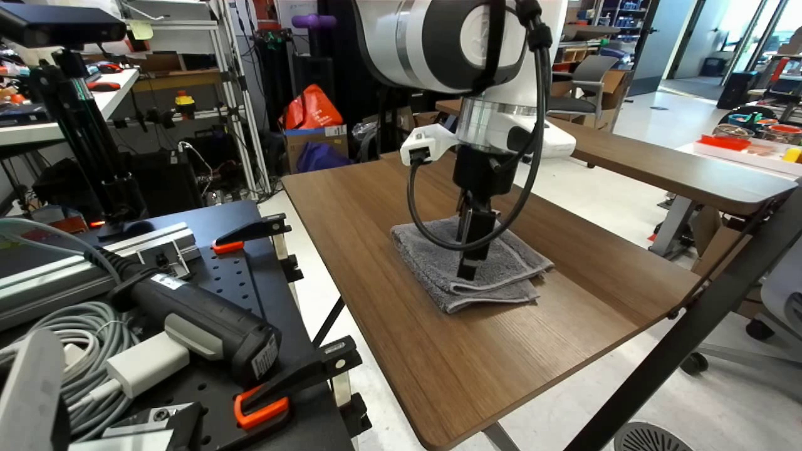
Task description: Move the grey towel to the left
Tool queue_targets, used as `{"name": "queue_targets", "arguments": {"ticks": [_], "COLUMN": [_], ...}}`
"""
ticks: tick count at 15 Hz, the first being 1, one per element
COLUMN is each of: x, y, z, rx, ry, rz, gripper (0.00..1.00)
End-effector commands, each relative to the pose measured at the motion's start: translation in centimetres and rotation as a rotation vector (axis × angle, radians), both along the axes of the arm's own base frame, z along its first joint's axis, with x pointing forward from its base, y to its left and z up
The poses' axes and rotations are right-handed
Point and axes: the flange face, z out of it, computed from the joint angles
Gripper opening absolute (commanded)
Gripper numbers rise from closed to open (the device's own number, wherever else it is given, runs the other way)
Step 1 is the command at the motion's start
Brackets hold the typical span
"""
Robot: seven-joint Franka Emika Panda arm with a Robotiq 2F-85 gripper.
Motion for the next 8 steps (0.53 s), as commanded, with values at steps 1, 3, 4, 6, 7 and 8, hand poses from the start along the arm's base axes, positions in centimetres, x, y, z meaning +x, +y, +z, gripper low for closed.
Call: {"name": "queue_targets", "arguments": {"ticks": [1, 3, 4, 6, 7, 8], "x": [2.3, 3.1, 3.5, 4.1, 4.3, 4.5], "y": [3.5, 5.4, 6.5, 8.8, 10.1, 11.2], "z": [-0.8, -1.0, -1.0, -1.1, -1.2, -1.4], "rx": [0.019, 0.019, 0.019, 0.019, 0.019, 0.019], "ry": [0.026, 0.040, 0.048, 0.066, 0.077, 0.084], "rz": [0.087, 0.134, 0.159, 0.208, 0.234, 0.259], "gripper": [1.00, 1.00, 1.00, 1.00, 1.00, 1.00]}}
